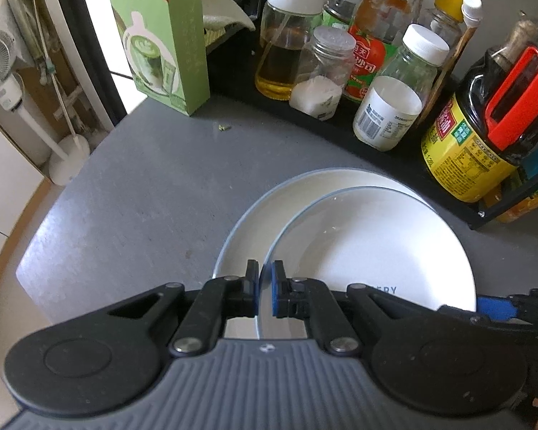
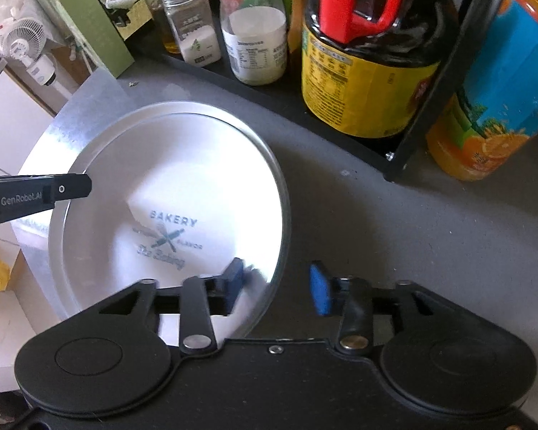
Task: Organize plates and bowls
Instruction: 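Lower the 'BAKERY' plate onto the plate stack and open the right gripper, then move the right gripper to the rim of the red bowl holding white bowls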
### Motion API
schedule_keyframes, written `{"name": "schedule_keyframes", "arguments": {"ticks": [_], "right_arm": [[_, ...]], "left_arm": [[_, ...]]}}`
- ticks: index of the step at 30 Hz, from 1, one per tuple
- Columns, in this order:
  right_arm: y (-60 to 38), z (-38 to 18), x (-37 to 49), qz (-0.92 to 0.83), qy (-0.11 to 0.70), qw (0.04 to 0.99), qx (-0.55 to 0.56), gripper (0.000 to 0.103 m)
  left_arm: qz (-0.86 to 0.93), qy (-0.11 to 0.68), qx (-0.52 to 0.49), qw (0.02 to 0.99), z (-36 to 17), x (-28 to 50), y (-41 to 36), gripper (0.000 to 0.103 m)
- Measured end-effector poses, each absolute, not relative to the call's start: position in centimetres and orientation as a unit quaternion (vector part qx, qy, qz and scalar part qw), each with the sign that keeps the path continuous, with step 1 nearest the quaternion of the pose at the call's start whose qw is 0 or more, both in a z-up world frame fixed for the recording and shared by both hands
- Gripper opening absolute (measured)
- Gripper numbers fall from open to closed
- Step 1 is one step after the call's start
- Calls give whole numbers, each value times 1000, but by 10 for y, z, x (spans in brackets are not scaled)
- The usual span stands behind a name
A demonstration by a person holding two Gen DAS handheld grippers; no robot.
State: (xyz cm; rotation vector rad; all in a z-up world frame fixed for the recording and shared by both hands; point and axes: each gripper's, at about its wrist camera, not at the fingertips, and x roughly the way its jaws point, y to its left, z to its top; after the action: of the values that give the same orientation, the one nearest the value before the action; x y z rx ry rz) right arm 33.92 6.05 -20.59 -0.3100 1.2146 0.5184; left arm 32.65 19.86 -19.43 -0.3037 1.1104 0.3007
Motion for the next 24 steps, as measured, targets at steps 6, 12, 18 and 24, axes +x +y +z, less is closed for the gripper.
{"name": "schedule_keyframes", "arguments": {"ticks": [6, 12, 18, 24], "right_arm": [[47, -198, 344, 239, 563, 786, -90, 58], [33, -190, 347, 235, 557, 795, -51, 67], [24, -195, 343, 231, 559, 796, -33, 67], [20, -197, 339, 226, 560, 797, -15, 68]], "left_arm": [[141, 523, -131, 830, -194, 328, 199, 5], [156, 525, -117, 829, -193, 330, 199, 5], [168, 527, -106, 827, -190, 329, 199, 3], [155, 532, -94, 827, -187, 331, 198, 1]]}}
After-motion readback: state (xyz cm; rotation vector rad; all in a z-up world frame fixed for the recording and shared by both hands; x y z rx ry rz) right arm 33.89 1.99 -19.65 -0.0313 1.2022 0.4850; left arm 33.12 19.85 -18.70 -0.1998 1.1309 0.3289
